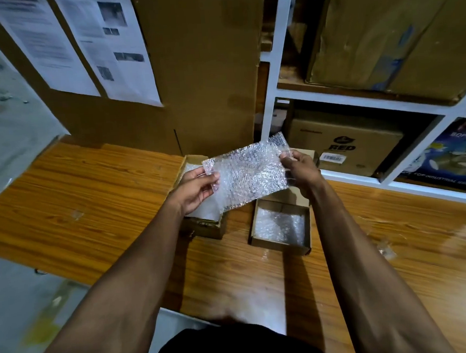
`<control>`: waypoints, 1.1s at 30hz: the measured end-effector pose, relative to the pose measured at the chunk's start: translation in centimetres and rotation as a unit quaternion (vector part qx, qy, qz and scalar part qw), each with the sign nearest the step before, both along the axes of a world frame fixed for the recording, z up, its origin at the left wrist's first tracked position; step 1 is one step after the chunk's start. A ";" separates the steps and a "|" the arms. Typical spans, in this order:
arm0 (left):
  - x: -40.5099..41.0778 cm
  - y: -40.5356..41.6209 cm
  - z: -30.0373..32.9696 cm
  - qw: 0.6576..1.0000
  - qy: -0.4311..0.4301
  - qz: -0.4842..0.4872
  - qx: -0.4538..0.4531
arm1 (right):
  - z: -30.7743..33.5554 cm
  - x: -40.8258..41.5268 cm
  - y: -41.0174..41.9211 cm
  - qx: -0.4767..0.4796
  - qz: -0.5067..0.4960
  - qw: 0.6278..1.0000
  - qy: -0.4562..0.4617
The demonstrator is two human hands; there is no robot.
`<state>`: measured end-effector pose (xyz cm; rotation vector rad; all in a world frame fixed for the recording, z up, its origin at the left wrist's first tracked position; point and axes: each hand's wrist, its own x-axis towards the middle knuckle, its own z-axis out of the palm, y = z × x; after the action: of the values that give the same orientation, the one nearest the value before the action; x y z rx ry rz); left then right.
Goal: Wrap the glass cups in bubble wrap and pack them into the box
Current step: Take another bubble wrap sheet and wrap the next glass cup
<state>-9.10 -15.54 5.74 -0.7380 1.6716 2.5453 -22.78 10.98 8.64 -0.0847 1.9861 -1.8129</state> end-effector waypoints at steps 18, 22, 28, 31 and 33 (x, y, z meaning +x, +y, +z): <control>-1.2 1.4 -0.1 0.997 -0.045 0.019 -0.063 | -2.3 -1.0 2.4 0.005 0.008 0.999 -0.040; -1.7 1.2 -0.1 0.998 -0.028 0.019 -0.053 | -2.6 -1.3 2.3 -0.007 -0.013 0.999 -0.047; -2.0 0.6 0.1 0.999 -0.024 0.002 -0.042 | -3.1 -1.5 2.5 0.004 -0.022 0.999 -0.040; -2.0 0.6 0.2 0.998 -0.027 0.002 -0.050 | -3.2 -1.4 2.3 0.001 -0.018 0.999 -0.036; -2.0 0.6 0.2 0.999 -0.027 0.000 -0.046 | -3.0 -1.2 2.2 0.008 -0.001 1.000 -0.029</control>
<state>-11.06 -14.93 5.93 -0.8047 1.7818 2.4389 -23.93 13.21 5.59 -0.0251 1.9620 -1.7805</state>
